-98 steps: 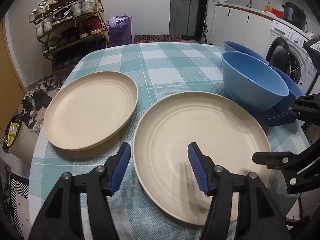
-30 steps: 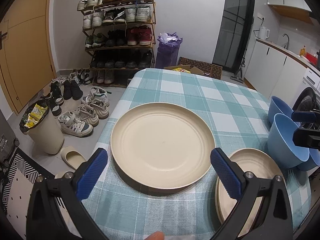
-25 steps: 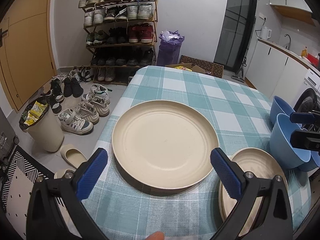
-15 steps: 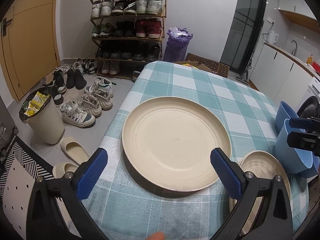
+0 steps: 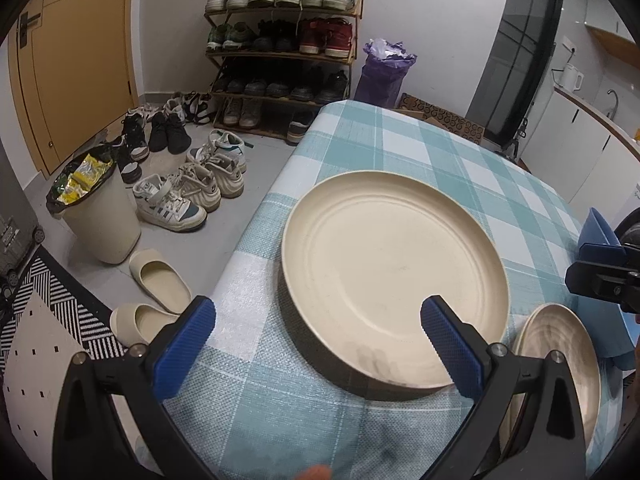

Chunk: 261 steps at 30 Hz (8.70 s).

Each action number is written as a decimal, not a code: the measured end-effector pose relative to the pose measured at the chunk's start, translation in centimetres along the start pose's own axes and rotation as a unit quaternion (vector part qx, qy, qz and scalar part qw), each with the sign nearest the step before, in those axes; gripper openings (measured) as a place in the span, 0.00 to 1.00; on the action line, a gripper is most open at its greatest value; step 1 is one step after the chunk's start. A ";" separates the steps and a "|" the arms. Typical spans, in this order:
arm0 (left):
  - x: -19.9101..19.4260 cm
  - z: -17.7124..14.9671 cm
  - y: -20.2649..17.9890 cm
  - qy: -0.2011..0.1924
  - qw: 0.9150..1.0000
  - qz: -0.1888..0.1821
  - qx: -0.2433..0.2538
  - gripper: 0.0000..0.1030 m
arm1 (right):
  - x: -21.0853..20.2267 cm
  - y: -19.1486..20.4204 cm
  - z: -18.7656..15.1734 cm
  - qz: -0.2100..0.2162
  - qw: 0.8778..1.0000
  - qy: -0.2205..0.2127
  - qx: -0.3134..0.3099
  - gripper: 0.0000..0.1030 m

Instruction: Organize plates and bowls

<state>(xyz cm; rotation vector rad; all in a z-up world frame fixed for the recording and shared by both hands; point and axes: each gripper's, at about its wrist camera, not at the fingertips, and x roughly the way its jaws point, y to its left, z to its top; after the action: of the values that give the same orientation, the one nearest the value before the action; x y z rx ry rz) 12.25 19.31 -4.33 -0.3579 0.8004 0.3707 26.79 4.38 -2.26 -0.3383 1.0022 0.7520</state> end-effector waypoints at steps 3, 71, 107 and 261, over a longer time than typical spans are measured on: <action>0.6 -0.2 0.4 0.008 1.000 0.002 -0.006 1.00 | 0.9 0.5 0.4 0.000 1.000 0.007 0.003 0.98; 1.9 -0.9 0.8 0.015 0.999 -0.031 -0.003 0.25 | 8.5 1.3 0.9 -0.003 0.998 0.057 -0.011 0.29; -3.1 -0.5 -3.4 -0.022 0.997 -0.068 0.042 0.25 | 0.2 0.1 -2.1 -0.040 0.999 0.010 -0.009 0.25; -6.9 -7.7 -12.8 0.006 0.979 -0.117 0.167 1.00 | -7.8 -4.0 -17.5 -0.046 0.998 -0.005 0.032 0.91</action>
<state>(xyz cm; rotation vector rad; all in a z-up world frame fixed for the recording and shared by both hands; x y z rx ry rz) 8.79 3.37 -2.00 -0.1354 0.8060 0.0112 16.06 -11.78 -4.88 -0.3228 0.9929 0.6359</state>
